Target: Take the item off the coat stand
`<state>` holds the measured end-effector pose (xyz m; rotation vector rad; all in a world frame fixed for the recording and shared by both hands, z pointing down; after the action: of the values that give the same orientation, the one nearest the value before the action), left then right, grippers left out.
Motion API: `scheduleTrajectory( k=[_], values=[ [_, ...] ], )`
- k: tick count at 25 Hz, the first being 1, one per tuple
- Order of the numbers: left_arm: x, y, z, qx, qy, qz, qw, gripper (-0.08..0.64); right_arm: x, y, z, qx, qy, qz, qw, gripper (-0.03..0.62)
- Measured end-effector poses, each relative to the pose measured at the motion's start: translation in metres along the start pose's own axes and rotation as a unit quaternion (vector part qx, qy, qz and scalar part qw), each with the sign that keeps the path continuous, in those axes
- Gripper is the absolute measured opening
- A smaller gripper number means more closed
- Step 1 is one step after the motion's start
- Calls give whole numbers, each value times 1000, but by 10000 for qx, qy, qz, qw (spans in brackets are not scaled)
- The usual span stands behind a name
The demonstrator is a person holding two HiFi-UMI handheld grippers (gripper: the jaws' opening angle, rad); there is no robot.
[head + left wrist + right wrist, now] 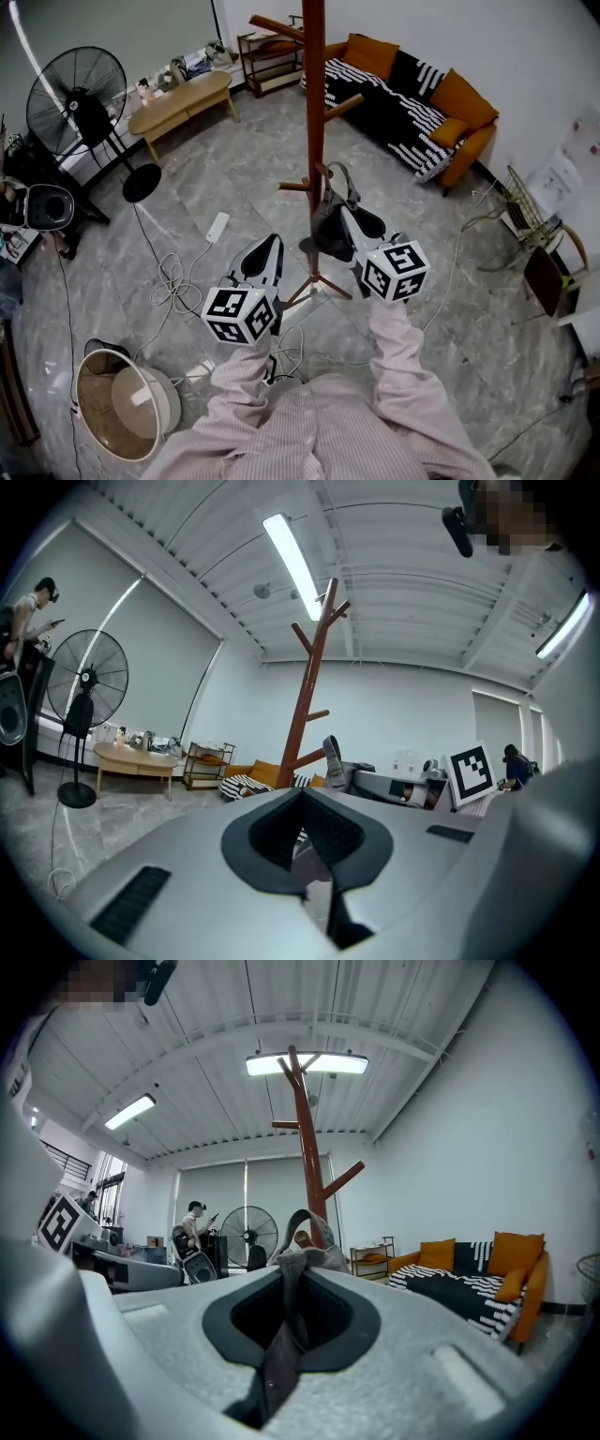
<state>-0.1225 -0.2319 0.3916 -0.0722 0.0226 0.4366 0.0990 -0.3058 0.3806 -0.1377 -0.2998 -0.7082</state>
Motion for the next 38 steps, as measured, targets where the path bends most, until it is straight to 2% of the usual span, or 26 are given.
scheduleTrajectory(
  k=[8,22,38],
  values=[
    [10,13,-6,54,-61,131,9999,2,-8,27,-1,119,-42,177,9998,25],
    [16,38,1,3,-242,301,9993,2,-15,90,27,288,-339,683,9967,25],
    [-2,61,8,-37,-430,143,9990,2,-14,128,45,421,-493,1061,9922,25]
  ],
)
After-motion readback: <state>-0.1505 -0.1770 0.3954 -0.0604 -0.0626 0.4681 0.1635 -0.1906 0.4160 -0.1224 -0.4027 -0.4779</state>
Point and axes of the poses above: the fingertips, and each gripper's own axes: y backward along the fingers, x to its right, z out of its underside, the point moved 9 cm from there along y, backward along the fingers, and after that the axes turned 13 degrees about -y, right-handed, at the moved point
